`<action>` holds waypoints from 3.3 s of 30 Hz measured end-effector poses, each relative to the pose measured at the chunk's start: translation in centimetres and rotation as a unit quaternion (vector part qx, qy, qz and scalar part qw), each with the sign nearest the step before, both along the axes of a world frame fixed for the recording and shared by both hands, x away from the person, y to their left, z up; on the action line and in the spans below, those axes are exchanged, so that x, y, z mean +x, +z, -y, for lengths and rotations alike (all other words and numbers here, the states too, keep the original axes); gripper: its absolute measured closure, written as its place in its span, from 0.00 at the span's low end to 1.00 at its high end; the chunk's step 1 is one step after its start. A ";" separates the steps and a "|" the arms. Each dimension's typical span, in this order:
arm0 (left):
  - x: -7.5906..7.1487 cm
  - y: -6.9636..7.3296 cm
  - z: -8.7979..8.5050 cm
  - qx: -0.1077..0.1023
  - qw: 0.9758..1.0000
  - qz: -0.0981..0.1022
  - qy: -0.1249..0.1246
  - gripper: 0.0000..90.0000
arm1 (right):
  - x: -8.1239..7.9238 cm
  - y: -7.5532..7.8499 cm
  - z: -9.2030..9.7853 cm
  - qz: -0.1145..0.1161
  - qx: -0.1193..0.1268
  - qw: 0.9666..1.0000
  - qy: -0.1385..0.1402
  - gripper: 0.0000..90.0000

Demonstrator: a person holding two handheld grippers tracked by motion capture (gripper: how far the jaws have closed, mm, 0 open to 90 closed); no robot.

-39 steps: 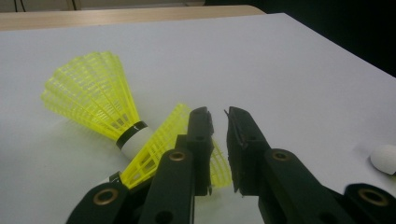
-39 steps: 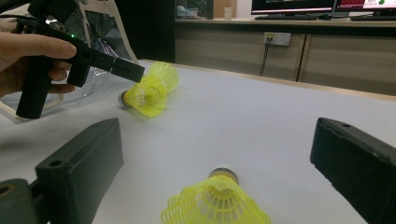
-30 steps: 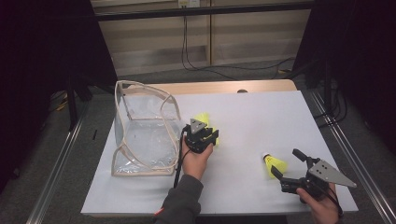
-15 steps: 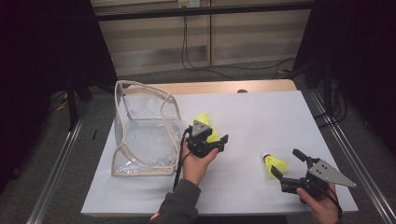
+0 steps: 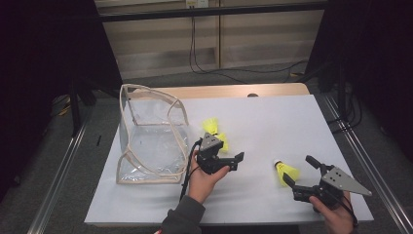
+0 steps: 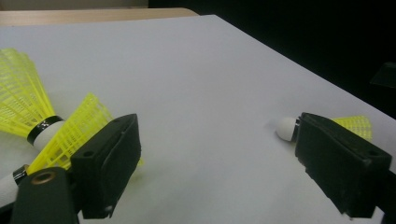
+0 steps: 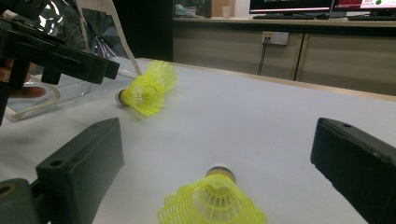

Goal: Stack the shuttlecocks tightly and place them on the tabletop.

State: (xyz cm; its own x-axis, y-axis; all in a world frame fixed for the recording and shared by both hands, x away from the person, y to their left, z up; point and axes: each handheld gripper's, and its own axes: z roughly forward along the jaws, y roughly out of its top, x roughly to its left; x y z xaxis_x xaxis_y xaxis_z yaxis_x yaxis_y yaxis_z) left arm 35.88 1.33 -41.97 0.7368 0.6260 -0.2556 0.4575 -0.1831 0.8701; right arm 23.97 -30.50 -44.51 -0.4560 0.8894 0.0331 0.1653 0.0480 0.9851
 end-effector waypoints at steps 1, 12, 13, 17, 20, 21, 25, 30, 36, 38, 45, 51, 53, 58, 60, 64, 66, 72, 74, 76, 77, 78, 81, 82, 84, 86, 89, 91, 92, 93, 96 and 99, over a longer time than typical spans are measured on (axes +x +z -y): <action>-0.1 0.0 0.0 -0.002 1.000 0.000 -0.002 0.15 | 0.0 0.0 0.0 0.000 0.000 1.000 -0.001 0.02; -1.2 -0.3 -0.5 -0.007 1.000 -0.006 -0.026 0.10 | 0.0 0.0 0.1 -0.001 -0.002 1.000 -0.002 0.02; -1.2 -0.3 -0.6 -0.008 1.000 -0.006 -0.028 0.10 | 0.0 0.0 0.1 0.000 -0.002 1.000 -0.002 0.02; -1.7 -0.5 -0.5 -0.010 0.999 -0.007 -0.036 0.09 | 0.0 0.0 0.1 -0.001 -0.003 1.000 -0.003 0.02; -2.0 -0.6 -0.5 -0.009 0.999 -0.007 -0.044 0.09 | 0.0 0.0 0.1 -0.002 -0.002 1.000 -0.003 0.02; -2.1 -0.7 -0.5 -0.009 0.999 -0.009 -0.048 0.08 | 0.0 0.0 0.1 -0.002 -0.002 1.000 -0.003 0.02; -2.5 -0.8 -0.7 -0.011 0.998 -0.009 -0.060 0.07 | 0.0 0.0 0.1 -0.001 -0.002 1.000 -0.004 0.02; -3.0 -0.7 -0.8 -0.017 0.997 -0.006 -0.076 0.05 | 0.0 0.0 0.1 -0.002 -0.003 1.000 -0.002 0.02; -3.3 -0.7 -0.9 -0.019 0.996 -0.008 -0.091 0.04 | 0.0 0.0 0.1 -0.002 -0.003 1.000 -0.002 0.02; -3.4 -0.7 -0.9 -0.019 0.996 -0.007 -0.092 0.04 | 0.0 0.1 0.1 0.000 -0.004 1.000 -0.002 0.02; -3.5 -0.7 -1.2 -0.018 0.995 -0.006 -0.096 0.04 | 0.0 0.1 0.0 -0.001 -0.004 1.000 -0.002 0.02; -3.7 -0.8 -1.6 -0.011 0.995 -0.004 -0.103 0.03 | 0.0 0.1 0.1 0.000 -0.005 1.000 -0.002 0.02; -3.8 -0.8 -1.7 -0.009 0.994 -0.006 -0.106 0.03 | 0.0 0.1 0.0 -0.001 -0.004 1.000 -0.002 0.02; -4.1 -1.0 -1.7 -0.003 0.992 -0.004 -0.126 0.03 | 0.0 0.1 0.0 -0.001 -0.003 1.000 -0.001 0.02; -4.2 -1.0 -1.7 -0.001 0.991 -0.001 -0.133 0.03 | 0.0 0.1 0.0 0.000 -0.003 1.000 -0.001 0.02; -4.2 -1.0 -2.0 0.000 0.991 0.001 -0.135 0.03 | 0.0 0.1 0.0 0.000 -0.004 1.000 -0.001 0.02; -4.3 -1.0 -2.0 0.000 0.990 -0.002 -0.141 0.03 | 0.0 0.1 0.0 0.000 -0.003 1.000 -0.001 0.02; -4.5 -1.0 -2.5 0.002 0.989 -0.002 -0.149 0.03 | -0.1 0.1 0.0 0.000 -0.004 1.000 -0.001 0.02; -4.5 -1.0 -2.7 0.000 0.989 -0.005 -0.149 0.03 | -0.1 0.1 0.0 0.001 -0.003 1.000 0.000 0.02; -4.5 -1.0 -2.9 -0.001 0.988 -0.006 -0.151 0.03 | -0.1 0.1 0.0 0.001 -0.003 1.000 -0.001 0.02; -4.5 -1.0 -3.0 -0.002 0.988 -0.007 -0.152 0.03 | -0.1 0.1 0.0 0.001 -0.004 1.000 0.000 0.02; -4.5 -1.0 -3.2 0.001 0.988 -0.006 -0.153 0.03 | 0.0 0.1 0.0 0.002 -0.004 1.000 0.000 0.02; -4.6 -1.0 -3.5 0.005 0.988 -0.006 -0.152 0.03 | -0.1 0.1 -0.1 0.000 -0.003 1.000 -0.001 0.02; -4.6 -1.0 -3.5 0.005 0.988 -0.005 -0.151 0.03 | -0.1 0.1 -0.1 0.001 -0.004 1.000 0.000 0.02; -4.6 -1.0 -3.7 0.007 0.988 -0.004 -0.154 0.03 | -0.1 0.1 0.0 0.001 -0.004 1.000 0.000 0.02; -4.7 -1.0 -3.8 0.008 0.988 -0.004 -0.156 0.03 | -0.1 0.1 0.0 0.001 -0.004 1.000 0.000 0.02; -4.7 -0.9 -4.1 0.006 0.988 -0.002 -0.155 0.03 | -0.1 0.1 0.0 0.001 -0.004 1.000 0.001 0.02; -4.7 -0.8 -4.3 0.009 0.988 -0.002 -0.154 0.03 | -0.1 0.1 0.0 0.001 -0.004 1.000 0.001 0.02; -4.7 -0.8 -4.5 0.008 0.988 0.000 -0.153 0.03 | -0.1 0.1 0.0 0.001 -0.004 1.000 0.000 0.02; -4.7 -0.8 -4.6 0.006 0.988 0.001 -0.153 0.03 | -0.1 0.1 0.0 0.002 -0.004 1.000 0.001 0.02; -4.7 -0.7 -4.9 0.011 0.988 0.004 -0.157 0.03 | -0.1 0.2 0.0 0.003 -0.004 1.000 0.000 0.02; -4.9 -0.8 -5.0 0.012 0.987 0.002 -0.158 0.03 | -0.1 0.2 0.0 0.002 -0.005 1.000 0.001 0.02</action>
